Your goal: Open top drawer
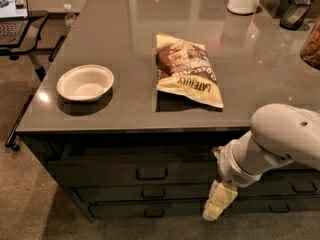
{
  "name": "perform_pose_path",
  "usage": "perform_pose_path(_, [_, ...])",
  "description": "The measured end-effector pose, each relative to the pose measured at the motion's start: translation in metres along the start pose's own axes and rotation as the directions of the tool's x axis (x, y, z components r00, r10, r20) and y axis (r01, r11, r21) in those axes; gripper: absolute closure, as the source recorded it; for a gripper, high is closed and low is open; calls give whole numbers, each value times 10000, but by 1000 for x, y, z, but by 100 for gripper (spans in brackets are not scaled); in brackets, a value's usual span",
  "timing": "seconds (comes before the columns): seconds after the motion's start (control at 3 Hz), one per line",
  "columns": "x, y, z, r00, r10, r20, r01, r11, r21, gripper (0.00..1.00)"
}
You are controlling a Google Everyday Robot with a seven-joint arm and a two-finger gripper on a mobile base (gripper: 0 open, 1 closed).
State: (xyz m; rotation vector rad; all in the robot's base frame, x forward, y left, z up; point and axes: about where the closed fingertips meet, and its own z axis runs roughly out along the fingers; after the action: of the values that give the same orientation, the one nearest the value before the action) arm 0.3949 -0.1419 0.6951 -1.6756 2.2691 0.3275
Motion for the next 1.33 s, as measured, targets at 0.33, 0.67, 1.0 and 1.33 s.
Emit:
perform_pose_path(0.33, [-3,-7,12,10000,-68,56,69,10000,-43,0])
perform_pose_path(0.67, [-6,-11,23,9999,-136,107,137,9998,-115,0])
perform_pose_path(1.0, [-10,-19,31,9994,-299,148,301,9994,-141,0])
perform_pose_path(1.33, [-15,-27,37,9985,-512,171,515,9986,-146,0])
